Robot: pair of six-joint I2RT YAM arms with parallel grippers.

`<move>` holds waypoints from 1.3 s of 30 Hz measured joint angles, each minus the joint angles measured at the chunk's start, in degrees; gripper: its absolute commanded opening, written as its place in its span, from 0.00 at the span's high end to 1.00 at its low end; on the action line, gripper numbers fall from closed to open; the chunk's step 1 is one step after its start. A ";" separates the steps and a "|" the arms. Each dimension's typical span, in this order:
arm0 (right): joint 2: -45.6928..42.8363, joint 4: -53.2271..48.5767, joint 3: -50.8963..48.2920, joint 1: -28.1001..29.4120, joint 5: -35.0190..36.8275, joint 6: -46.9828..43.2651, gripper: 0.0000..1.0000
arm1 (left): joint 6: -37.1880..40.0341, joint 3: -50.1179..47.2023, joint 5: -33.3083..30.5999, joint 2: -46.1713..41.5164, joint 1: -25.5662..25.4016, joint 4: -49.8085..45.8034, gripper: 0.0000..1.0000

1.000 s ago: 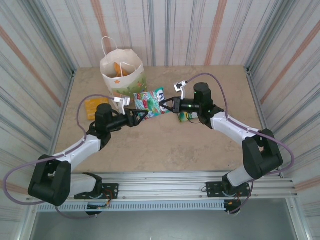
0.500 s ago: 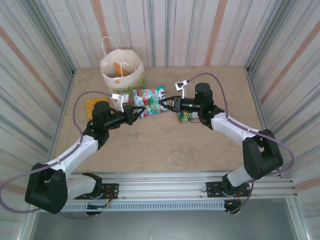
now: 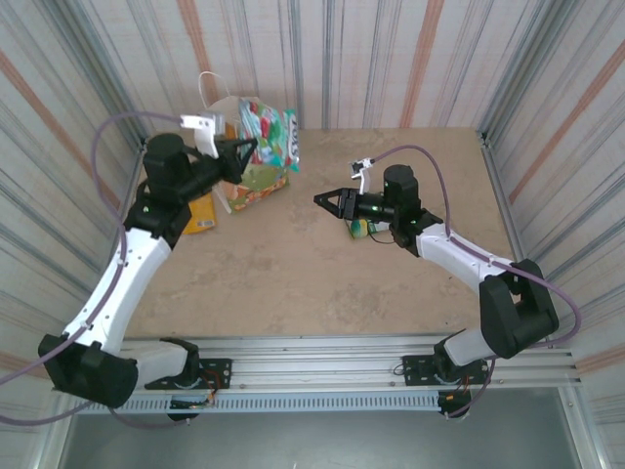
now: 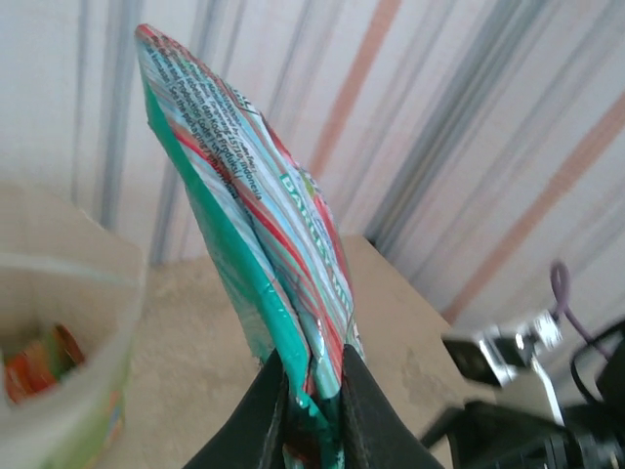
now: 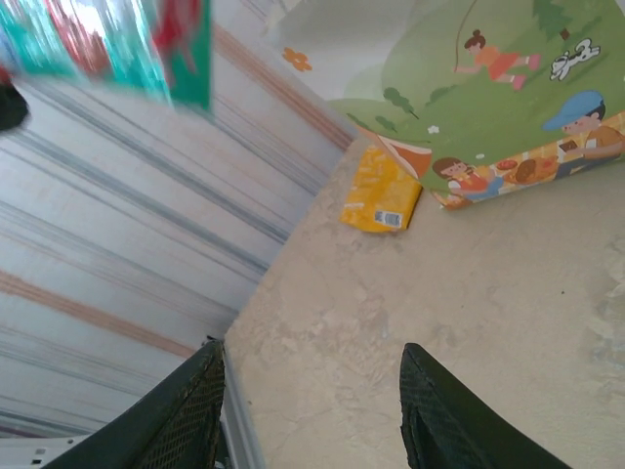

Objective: Place the snacks into the paper bag

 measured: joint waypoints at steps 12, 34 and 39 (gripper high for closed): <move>0.66 -4.26 0.00 1.09 0.76 -1.11 0.52 | -5.16 19.52 0.13 16.68 9.57 -1.33 1.00; 2.91 -6.82 0.00 1.46 1.64 -1.97 0.53 | -8.66 23.12 -0.09 29.14 12.85 -4.83 0.96; 3.28 -6.80 0.00 1.51 1.64 -1.95 0.53 | -7.87 22.43 0.57 29.49 12.87 -5.55 0.86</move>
